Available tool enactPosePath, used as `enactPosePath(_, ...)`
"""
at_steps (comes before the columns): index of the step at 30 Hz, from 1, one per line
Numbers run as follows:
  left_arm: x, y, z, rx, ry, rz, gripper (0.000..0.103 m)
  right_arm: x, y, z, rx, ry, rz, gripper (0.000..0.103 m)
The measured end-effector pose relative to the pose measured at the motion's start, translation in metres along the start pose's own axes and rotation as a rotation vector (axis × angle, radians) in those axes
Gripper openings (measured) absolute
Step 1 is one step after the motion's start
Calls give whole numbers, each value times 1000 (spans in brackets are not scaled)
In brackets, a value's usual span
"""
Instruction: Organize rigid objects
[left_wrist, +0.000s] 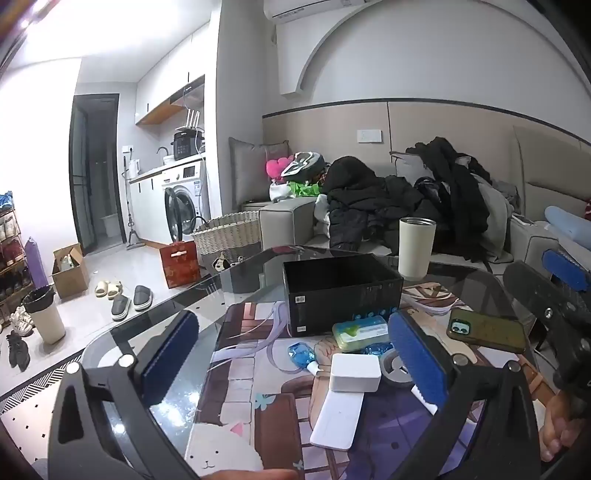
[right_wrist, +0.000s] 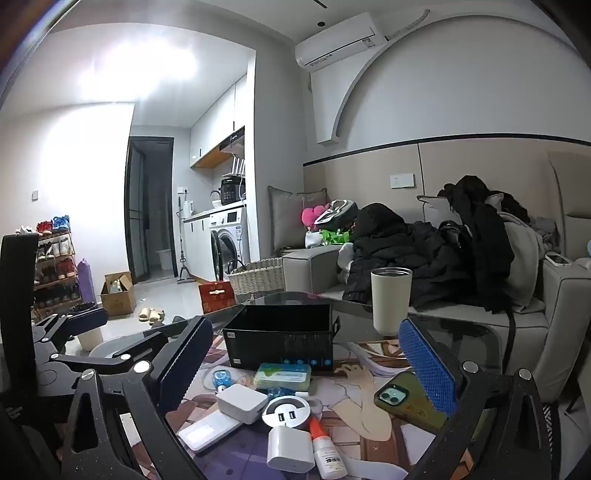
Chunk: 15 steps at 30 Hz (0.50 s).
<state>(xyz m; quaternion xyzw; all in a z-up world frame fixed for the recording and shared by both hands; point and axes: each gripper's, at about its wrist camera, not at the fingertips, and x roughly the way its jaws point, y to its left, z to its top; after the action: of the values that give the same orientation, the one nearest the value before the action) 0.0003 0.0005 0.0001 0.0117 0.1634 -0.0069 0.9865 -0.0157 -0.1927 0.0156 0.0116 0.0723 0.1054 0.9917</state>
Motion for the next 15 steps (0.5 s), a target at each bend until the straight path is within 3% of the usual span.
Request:
enactPosePath(9, 19, 7, 5, -17, -11, -5, 103, 1, -1, -1, 9, 17, 0, 102)
enactPosePath(11, -2, 3, 0, -1, -42, -8, 103, 3, 0, -3, 0, 12, 3, 102)
enactPosePath(15, 0, 3, 0, 1, -38, -9, 103, -4, 2, 0, -4, 0, 6, 102)
